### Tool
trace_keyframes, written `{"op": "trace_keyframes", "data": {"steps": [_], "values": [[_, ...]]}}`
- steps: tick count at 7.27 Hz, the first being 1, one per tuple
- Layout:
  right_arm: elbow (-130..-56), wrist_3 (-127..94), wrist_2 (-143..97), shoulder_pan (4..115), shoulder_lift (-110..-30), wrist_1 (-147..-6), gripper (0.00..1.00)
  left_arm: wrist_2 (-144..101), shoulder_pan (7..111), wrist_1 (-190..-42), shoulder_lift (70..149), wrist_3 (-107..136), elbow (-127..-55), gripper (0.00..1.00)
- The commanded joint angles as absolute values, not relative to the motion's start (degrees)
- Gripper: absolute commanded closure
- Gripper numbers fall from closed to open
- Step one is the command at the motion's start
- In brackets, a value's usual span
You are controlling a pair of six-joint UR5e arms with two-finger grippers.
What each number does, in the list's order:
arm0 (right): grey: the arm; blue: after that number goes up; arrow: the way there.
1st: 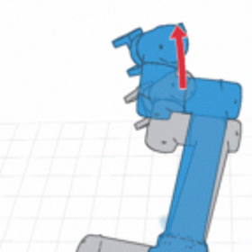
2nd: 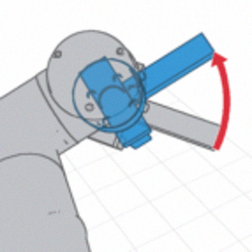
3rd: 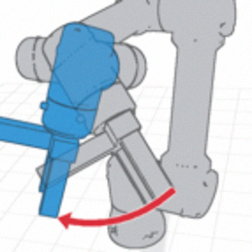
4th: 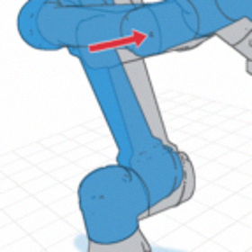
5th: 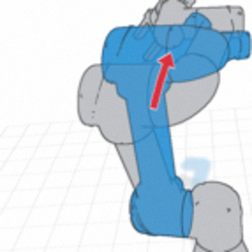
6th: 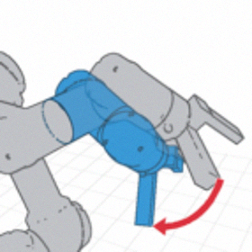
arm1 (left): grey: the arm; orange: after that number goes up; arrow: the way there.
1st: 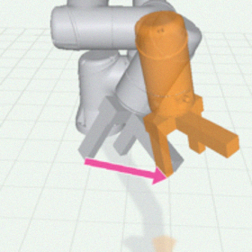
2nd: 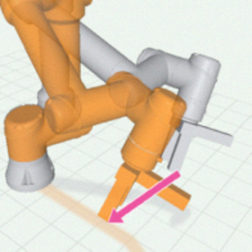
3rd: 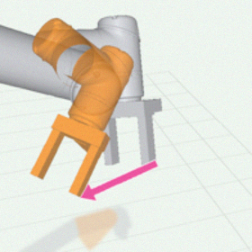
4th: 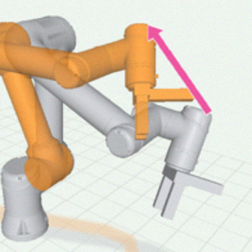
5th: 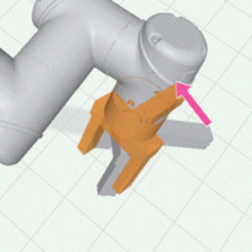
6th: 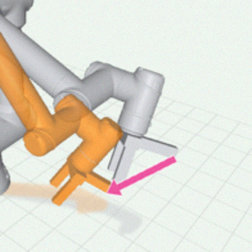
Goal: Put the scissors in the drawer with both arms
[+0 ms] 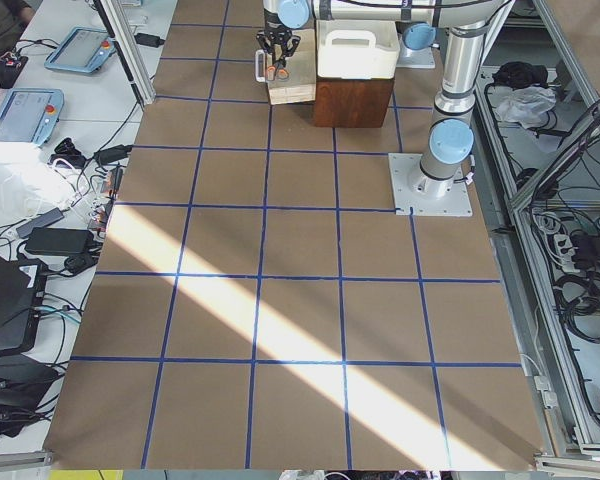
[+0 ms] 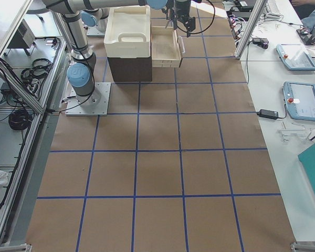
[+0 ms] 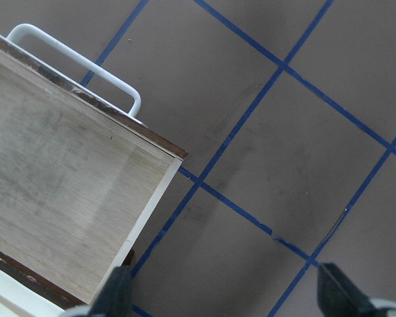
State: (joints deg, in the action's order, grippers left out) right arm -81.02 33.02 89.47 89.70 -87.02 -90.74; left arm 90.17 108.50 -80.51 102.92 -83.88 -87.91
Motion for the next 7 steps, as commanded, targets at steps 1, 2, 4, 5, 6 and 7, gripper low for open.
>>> {"op": "trace_keyframes", "data": {"steps": [1, 2, 4, 5, 6, 7], "values": [[-81.56, 15.62, 89.47, 89.73, -89.90, -88.60, 0.00, 88.77, 111.52, -80.33, 103.88, -81.57, -88.15, 1.00], [-82.00, 8.60, 89.04, 89.74, -90.61, -88.51, 0.00, 88.77, 112.58, -80.25, 104.76, -81.21, -88.15, 1.00], [-82.09, 3.63, 88.68, 90.52, -90.79, -88.33, 0.00, 88.42, 113.11, -79.98, 106.25, -81.12, -88.24, 1.00], [-82.18, 3.26, 88.86, 91.05, -90.70, -88.24, 0.00, 87.72, 113.29, -79.81, 106.87, -81.21, -88.24, 1.00], [-82.44, 3.25, 89.12, 91.05, -90.70, -88.16, 0.00, 87.63, 113.29, -79.11, 107.66, -81.21, -88.33, 1.00], [-83.66, 1.86, 89.30, 91.23, -90.96, -88.42, 0.00, 87.71, 113.29, -79.10, 108.45, -81.12, -88.33, 1.00]]}}
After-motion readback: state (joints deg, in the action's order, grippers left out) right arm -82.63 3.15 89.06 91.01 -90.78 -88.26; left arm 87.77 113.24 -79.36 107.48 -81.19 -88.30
